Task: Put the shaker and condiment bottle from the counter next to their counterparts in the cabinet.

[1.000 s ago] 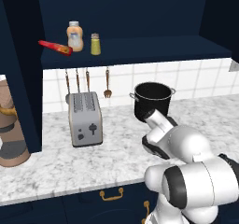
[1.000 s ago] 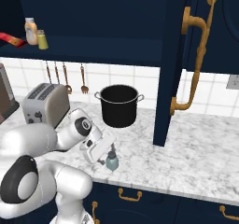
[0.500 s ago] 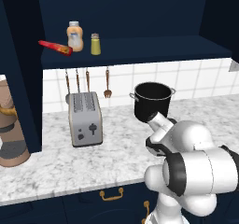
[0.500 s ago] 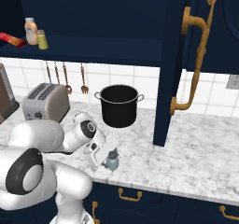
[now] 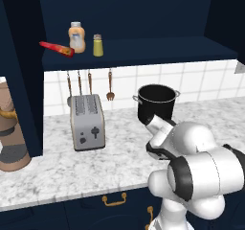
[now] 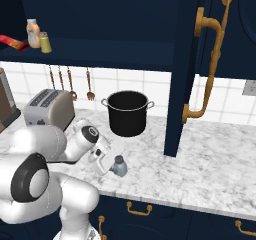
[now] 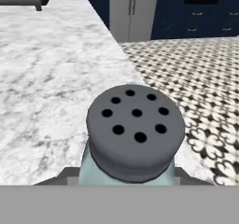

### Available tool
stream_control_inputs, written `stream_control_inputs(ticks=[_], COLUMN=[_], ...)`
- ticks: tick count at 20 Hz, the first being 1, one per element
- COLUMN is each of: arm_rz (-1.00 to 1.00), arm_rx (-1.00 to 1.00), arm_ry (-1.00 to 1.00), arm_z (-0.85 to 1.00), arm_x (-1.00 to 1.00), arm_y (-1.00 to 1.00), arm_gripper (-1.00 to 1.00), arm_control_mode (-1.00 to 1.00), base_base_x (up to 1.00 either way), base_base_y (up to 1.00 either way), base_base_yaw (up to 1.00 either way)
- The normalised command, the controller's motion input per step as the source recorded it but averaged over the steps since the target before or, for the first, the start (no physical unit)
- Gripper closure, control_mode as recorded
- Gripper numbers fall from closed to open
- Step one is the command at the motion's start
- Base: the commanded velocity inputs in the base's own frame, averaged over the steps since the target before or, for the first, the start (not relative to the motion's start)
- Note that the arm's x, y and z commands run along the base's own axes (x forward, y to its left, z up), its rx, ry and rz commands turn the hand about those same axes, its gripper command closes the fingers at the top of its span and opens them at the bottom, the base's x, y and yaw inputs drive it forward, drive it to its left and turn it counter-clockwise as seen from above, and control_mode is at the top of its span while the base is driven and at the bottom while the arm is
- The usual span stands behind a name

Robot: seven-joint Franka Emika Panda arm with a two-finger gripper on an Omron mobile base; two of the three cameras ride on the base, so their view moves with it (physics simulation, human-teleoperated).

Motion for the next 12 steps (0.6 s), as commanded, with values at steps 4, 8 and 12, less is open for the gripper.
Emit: stream_control_inputs(ticks=[4,8,12], arm_rz=[0.28,0.30,0.28], arm_rx=[-0.04,-0.01,0.00], arm_ry=[0.00,0.00,0.00], arm_z=[0.51,0.52,0.43], arm_x=[-0.21,-0.36,-0.38], arm_y=[0.00,0.00,0.00], arm_gripper=[1.00,1.00,1.00], arm_control_mode=[-1.00,-1.00,-1.00], base_base_x=[0.00,0.00,0.00], base_base_y=[0.00,0.00,0.00], base_base_yaw=[0.00,0.00,0.00])
